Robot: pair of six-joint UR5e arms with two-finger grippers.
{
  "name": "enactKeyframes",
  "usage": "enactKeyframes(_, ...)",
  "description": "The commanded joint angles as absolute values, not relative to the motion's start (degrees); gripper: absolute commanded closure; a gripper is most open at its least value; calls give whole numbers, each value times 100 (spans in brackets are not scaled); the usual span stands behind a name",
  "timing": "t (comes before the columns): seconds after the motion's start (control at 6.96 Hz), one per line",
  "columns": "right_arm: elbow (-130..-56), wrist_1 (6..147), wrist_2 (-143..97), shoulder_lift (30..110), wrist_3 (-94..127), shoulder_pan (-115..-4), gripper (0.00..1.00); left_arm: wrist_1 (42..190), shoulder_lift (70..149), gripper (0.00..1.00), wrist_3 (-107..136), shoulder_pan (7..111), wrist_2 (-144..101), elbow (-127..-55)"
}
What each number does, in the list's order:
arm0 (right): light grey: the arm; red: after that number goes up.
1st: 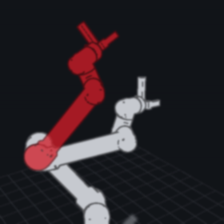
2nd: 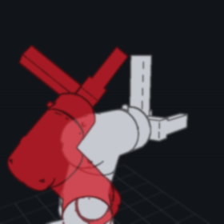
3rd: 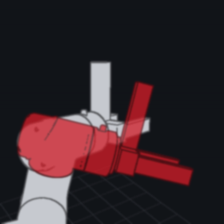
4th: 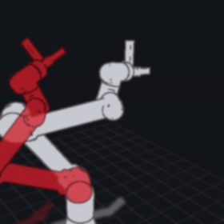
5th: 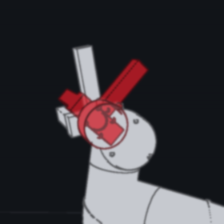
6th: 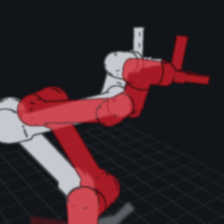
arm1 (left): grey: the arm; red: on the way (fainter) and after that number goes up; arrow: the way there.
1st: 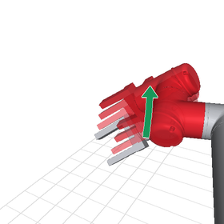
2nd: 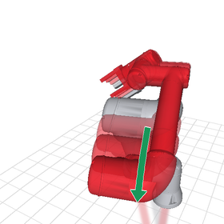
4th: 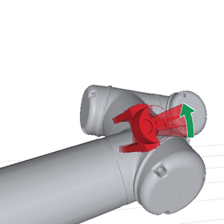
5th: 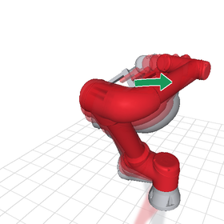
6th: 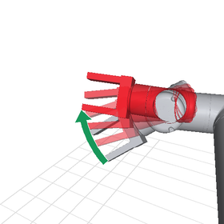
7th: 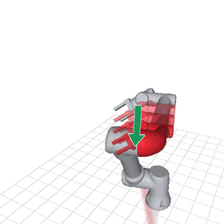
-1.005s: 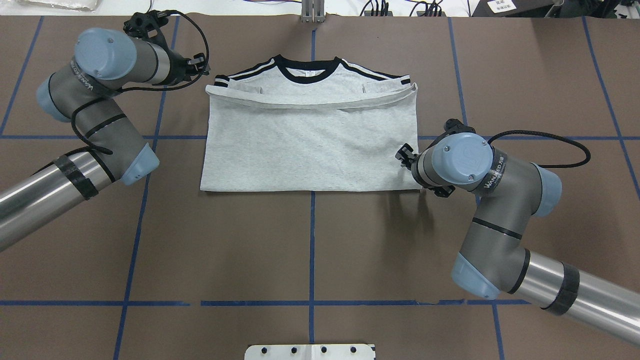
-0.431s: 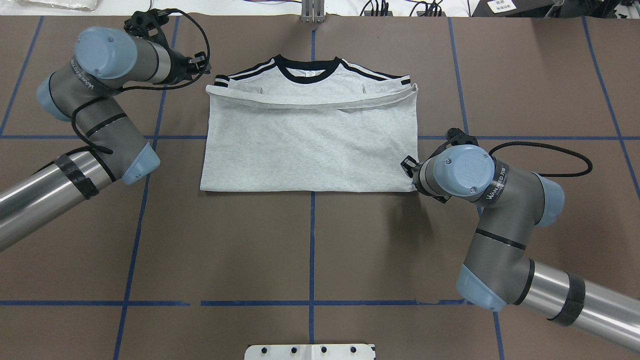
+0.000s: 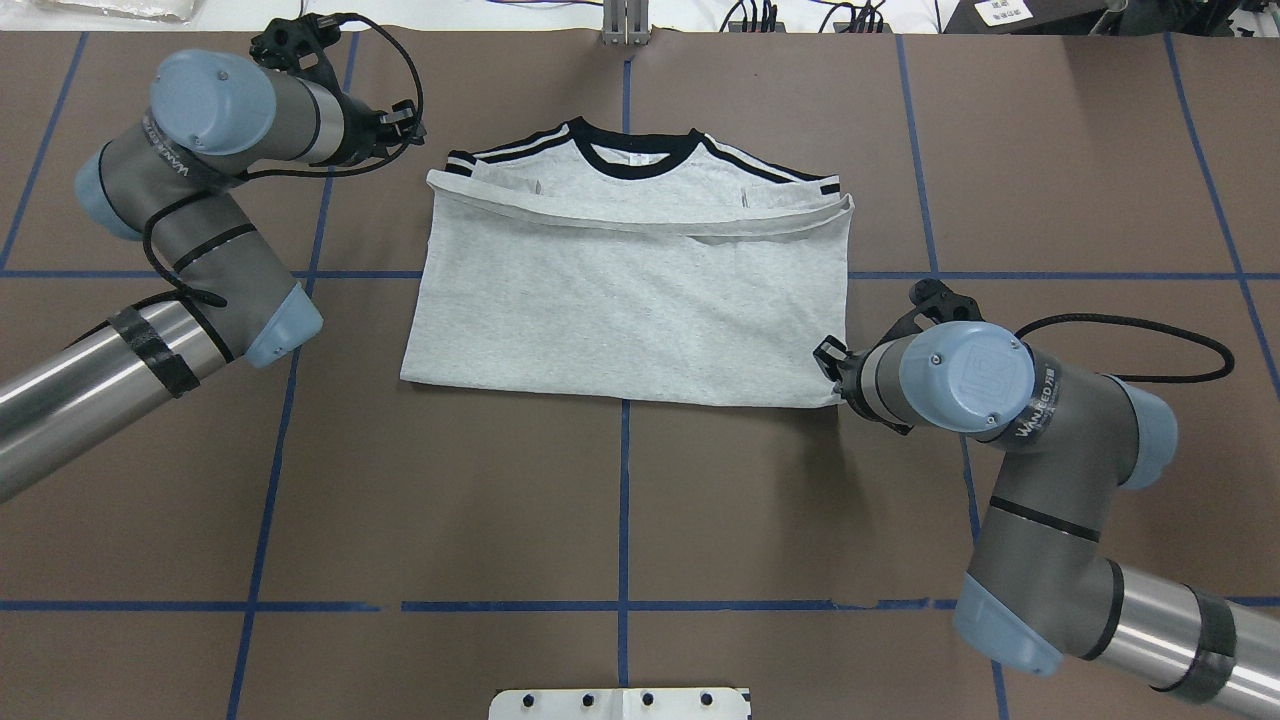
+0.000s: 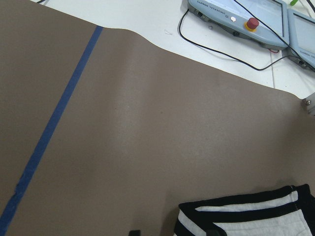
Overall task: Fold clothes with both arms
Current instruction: 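Move the right gripper to the folded shirt's side edge nearest it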
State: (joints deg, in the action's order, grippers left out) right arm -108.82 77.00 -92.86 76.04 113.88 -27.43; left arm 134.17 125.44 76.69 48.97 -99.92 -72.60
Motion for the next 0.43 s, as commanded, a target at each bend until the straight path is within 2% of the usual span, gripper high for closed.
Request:
enactKeyframes(0.0,-12070,8545,-9395,8041,11584,-2209,100,13360,12385,45,7708,4808,-10019,-7801)
enactKeyframes(0.14,-12720,9343,-9491,8042,11662,-1788,100,13359,12184,45,8021,4625,-10185,-8135)
enactKeyframes(0.29,-13127,9856,-9570,8042,11846,-1245,100,13368,11973,31,8042,4606,-10578,-8487)
